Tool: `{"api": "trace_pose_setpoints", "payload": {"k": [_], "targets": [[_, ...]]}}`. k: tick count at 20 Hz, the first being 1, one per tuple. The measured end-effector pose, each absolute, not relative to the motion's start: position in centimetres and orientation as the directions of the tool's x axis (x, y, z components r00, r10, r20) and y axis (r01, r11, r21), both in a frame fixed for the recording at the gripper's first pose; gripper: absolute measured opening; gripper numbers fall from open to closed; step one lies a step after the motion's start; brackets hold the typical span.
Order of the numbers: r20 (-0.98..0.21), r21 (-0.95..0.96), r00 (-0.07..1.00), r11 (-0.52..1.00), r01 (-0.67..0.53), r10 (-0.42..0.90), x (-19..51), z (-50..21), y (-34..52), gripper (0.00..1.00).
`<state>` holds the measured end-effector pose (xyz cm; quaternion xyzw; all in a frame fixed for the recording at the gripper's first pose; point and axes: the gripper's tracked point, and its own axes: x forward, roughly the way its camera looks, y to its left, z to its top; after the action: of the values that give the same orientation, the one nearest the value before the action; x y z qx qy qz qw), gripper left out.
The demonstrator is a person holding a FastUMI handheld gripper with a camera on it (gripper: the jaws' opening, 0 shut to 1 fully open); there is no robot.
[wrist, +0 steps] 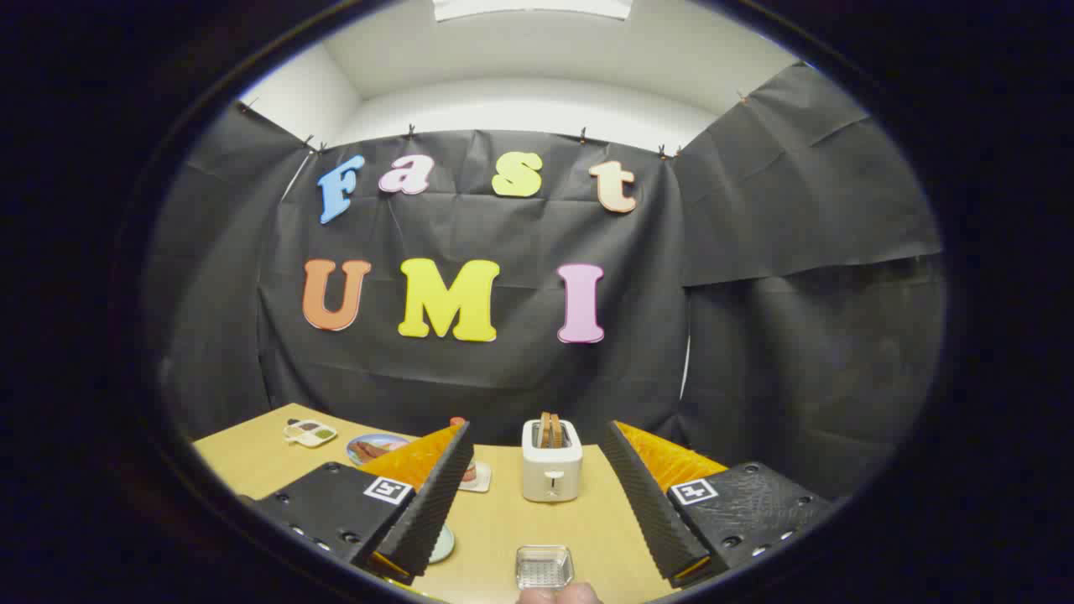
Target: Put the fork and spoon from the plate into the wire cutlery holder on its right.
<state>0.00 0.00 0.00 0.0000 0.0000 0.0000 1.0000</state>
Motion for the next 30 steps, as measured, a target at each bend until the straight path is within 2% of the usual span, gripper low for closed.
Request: {"api": "trace_pose_setpoints", "payload": {"k": [20, 25, 30], "targets": [[0.007, 0.016, 1.000, 1.000, -0.023, 0.023, 0.9, 1.5, -0.4, 0.95], [-0.053, -0.003, 0.997, 0.998, -0.059, 0.058, 1.3, -0.1, 1.2, 0.95], [-0.181, 0.002, 0.974, 0.990, -0.138, 0.136, 1.7, -4.2, 5.7, 0.95]]}}
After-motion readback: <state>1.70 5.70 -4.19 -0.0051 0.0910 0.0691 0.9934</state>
